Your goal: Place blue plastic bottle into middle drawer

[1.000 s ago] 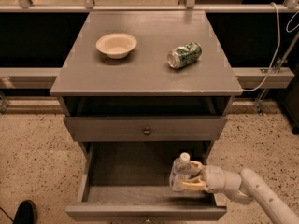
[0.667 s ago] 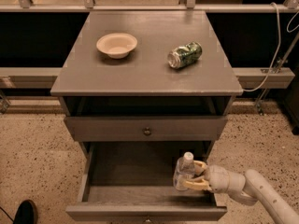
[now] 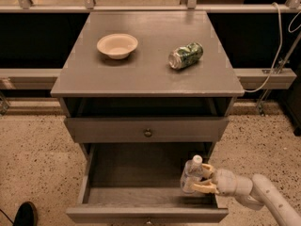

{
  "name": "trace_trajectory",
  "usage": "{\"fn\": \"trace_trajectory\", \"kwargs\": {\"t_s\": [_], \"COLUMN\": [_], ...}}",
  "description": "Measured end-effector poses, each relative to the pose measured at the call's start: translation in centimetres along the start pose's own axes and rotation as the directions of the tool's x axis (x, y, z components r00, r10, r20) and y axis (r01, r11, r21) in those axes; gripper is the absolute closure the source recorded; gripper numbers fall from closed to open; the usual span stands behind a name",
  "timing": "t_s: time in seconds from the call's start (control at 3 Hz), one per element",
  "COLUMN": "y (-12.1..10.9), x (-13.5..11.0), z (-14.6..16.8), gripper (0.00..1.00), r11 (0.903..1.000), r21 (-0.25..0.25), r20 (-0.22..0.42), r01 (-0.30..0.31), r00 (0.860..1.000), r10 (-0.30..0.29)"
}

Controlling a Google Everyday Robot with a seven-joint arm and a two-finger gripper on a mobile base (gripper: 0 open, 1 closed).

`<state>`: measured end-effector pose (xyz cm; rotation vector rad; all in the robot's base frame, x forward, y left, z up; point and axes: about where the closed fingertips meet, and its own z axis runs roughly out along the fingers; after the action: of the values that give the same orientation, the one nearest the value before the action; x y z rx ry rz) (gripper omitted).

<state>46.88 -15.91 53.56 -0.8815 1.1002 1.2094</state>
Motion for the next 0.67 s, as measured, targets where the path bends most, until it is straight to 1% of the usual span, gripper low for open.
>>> {"fn": "trace_trajectory", "kwargs": {"t_s": [0.67], "y": [-0.7], "x": [2.1], "z": [-2.4], "gripper": [1.00], "r11": [0.9997], "r21": [0.001], "r20": [0.003], "r01": [-0.024], "r00": [1.000], "r10": [0.024]}}
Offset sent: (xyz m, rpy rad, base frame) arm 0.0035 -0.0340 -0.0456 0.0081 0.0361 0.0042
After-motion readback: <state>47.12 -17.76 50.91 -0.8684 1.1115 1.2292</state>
